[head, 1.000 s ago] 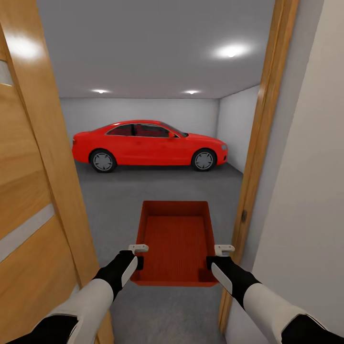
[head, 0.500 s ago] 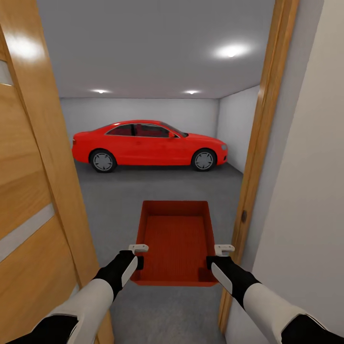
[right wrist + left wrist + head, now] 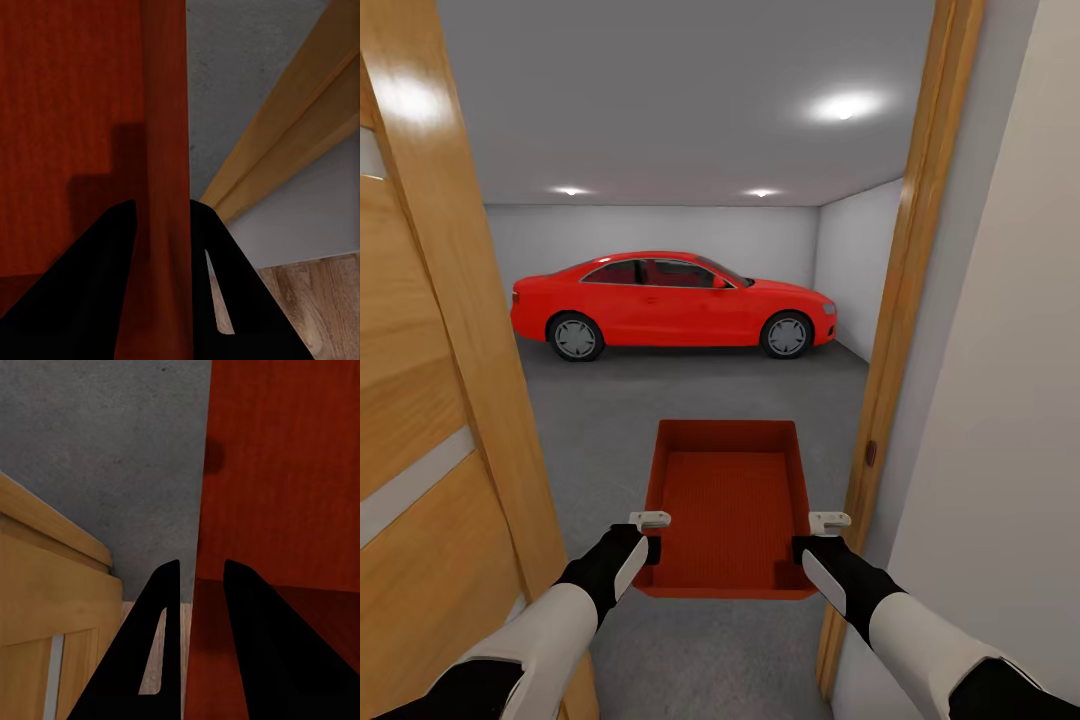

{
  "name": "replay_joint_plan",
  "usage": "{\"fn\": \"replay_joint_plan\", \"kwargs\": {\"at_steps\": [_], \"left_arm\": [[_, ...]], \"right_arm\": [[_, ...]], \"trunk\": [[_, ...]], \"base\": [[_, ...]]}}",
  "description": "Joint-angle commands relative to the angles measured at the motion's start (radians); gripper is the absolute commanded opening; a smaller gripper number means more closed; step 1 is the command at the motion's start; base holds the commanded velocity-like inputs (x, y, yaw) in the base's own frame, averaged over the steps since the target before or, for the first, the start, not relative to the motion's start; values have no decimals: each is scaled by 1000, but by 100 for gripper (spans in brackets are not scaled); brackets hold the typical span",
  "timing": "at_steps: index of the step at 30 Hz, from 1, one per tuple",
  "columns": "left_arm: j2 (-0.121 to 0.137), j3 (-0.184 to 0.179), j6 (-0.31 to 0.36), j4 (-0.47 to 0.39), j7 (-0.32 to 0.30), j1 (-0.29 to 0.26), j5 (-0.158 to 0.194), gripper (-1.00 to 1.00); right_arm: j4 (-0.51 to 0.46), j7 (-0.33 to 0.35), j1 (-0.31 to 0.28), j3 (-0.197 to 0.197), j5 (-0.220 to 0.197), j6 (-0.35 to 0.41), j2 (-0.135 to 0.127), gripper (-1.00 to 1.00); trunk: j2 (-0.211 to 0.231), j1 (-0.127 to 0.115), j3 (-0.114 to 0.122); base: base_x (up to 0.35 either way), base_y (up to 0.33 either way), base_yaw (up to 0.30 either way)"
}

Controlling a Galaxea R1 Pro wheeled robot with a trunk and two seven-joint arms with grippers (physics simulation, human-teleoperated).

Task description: Move the two storage containers from the living room to the garage. In the garage, place one container on the floor and stack the other container on top of it (either order is fine).

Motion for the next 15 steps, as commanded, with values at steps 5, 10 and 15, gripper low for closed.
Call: {"fn": "replay_joint_plan", "kwargs": {"at_steps": [5, 10, 15], "left_arm": [[0, -2, 12, -2, 16, 1, -34, -100], [0, -2, 12, -2, 16, 1, -34, -100], [1, -3, 13, 2, 16, 1, -34, -100]], "right_arm": [[-2, -10, -2, -11, 21, 9, 0, -100], [-2, -10, -2, -11, 21, 8, 0, -100], [-2, -10, -2, -11, 21, 8, 0, -100]], "trunk": [[-2, 0, -2], [-2, 0, -2], [-2, 0, -2]], "base": [[114, 0, 0], [285, 0, 0], [321, 0, 0]]}}
